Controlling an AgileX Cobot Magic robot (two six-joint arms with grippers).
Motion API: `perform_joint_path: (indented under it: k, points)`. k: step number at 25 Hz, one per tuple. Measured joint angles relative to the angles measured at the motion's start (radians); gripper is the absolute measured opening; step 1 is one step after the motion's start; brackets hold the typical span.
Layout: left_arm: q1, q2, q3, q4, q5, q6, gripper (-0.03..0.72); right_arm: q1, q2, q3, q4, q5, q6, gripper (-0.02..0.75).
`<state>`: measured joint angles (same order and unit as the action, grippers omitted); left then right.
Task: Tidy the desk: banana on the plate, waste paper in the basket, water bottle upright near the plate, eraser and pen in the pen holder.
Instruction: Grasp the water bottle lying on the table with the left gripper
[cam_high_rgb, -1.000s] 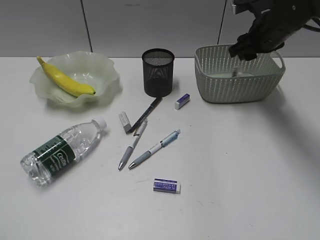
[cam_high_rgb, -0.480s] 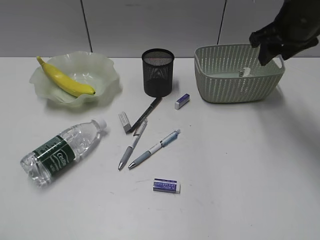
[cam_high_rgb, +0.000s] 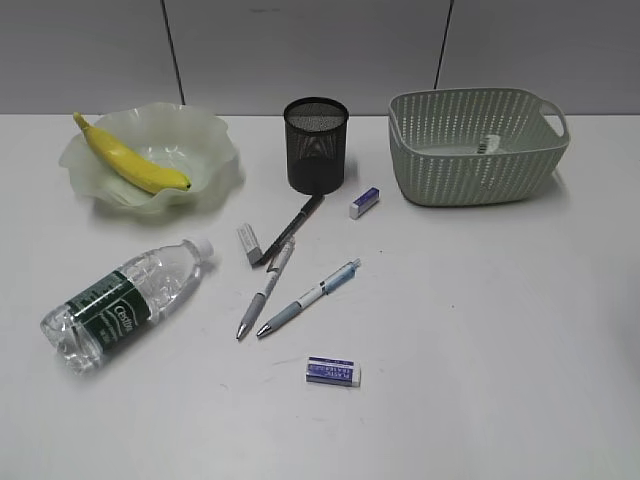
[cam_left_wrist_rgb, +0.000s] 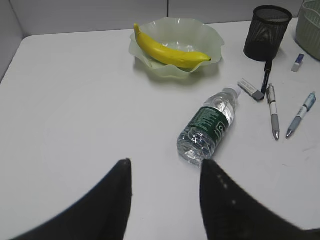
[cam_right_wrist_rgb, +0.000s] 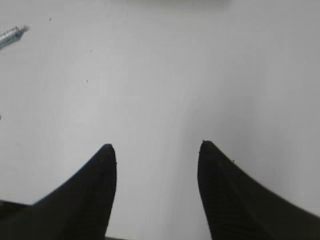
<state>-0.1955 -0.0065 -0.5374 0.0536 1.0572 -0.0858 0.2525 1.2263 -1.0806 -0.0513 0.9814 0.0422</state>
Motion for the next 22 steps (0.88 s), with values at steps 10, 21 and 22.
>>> perform_joint_path:
  k: [10, 21, 22]
  points:
    - [0.000, 0.000, 0.000, 0.000, 0.000, 0.000, 0.336, 0.000, -0.687, 0.436, 0.015, 0.060, -0.007, 0.421]
    - [0.000, 0.000, 0.000, -0.007, -0.001, 0.003, 0.321, 0.000, -1.229, 0.570, 0.051, 0.065, -0.022, 0.420]
    - [0.000, 0.001, 0.000, -0.018, -0.002, 0.012, 0.321, 0.000, -1.233, 0.571, 0.051, 0.064, -0.024, 0.420]
